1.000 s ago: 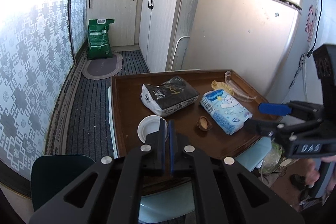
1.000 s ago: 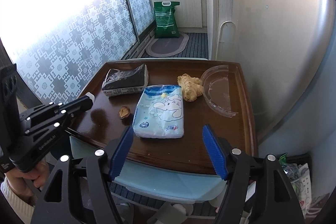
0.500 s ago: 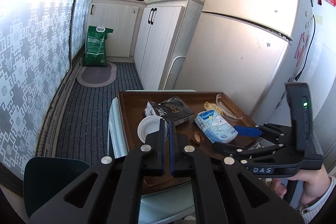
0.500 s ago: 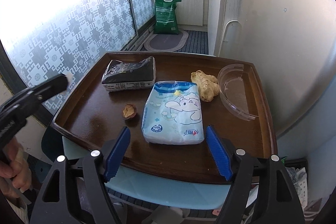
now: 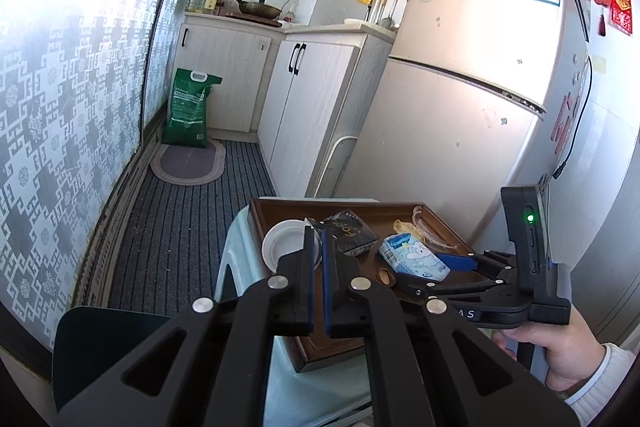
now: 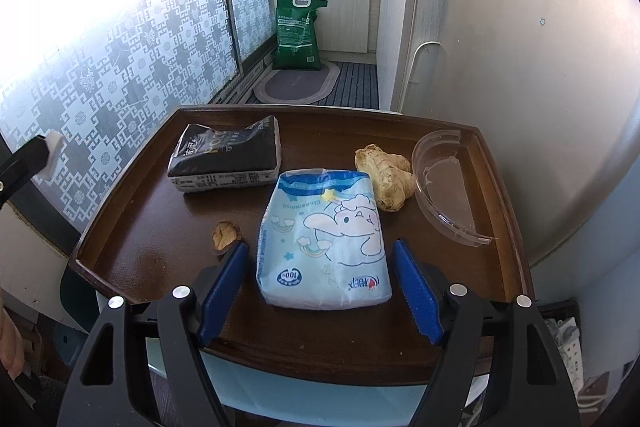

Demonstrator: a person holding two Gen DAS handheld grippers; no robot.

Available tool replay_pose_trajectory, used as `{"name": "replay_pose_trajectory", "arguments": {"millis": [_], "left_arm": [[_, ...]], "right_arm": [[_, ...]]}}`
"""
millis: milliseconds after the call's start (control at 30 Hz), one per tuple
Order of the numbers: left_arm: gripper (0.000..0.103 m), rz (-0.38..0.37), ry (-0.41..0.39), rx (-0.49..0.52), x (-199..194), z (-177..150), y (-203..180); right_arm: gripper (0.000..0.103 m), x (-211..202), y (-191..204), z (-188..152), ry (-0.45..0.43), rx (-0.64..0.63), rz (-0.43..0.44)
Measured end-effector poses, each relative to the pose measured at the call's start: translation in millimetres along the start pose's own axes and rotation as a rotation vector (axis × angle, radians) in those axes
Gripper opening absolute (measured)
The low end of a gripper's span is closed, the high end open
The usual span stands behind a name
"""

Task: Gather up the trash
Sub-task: 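Lift the cap with the left gripper while the right gripper grasps the blue-and-white wipes pack, then drop the cap into the teal bin with the left gripper while the right carries the wipes pack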

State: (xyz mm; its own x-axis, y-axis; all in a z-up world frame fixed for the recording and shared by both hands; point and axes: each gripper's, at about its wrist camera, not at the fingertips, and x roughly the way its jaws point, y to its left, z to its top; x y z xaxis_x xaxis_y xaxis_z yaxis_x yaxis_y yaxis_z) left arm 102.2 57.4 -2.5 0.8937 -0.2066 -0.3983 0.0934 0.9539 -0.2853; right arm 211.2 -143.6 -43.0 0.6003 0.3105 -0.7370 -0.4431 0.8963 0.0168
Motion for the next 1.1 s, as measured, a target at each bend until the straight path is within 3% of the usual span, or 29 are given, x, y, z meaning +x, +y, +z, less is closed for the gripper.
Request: {"name": "replay_pose_trajectory", "arguments": {"millis": [100,133,567,1100], "left_arm": [[0.004,0.003,-0.038,-0.019,-10,3,7],[0.004,0.008,-0.049,-0.025,-14,4,10],[0.004,0.098,-0.087,-0.096,-40,7,56],[0.004,0.219,-0.006,-0.12,-47,-13,100]], "right_arm": [[0.053,-2,0,2,-0.002,-0.001,0.003],[0.051,-2,0,3,0.003,-0.001,0.005],[0.048,-23,23,18,-0.05,-0.027,0.005],[0.048,-41,91,39,-0.099,-0.092,0.117]]}}
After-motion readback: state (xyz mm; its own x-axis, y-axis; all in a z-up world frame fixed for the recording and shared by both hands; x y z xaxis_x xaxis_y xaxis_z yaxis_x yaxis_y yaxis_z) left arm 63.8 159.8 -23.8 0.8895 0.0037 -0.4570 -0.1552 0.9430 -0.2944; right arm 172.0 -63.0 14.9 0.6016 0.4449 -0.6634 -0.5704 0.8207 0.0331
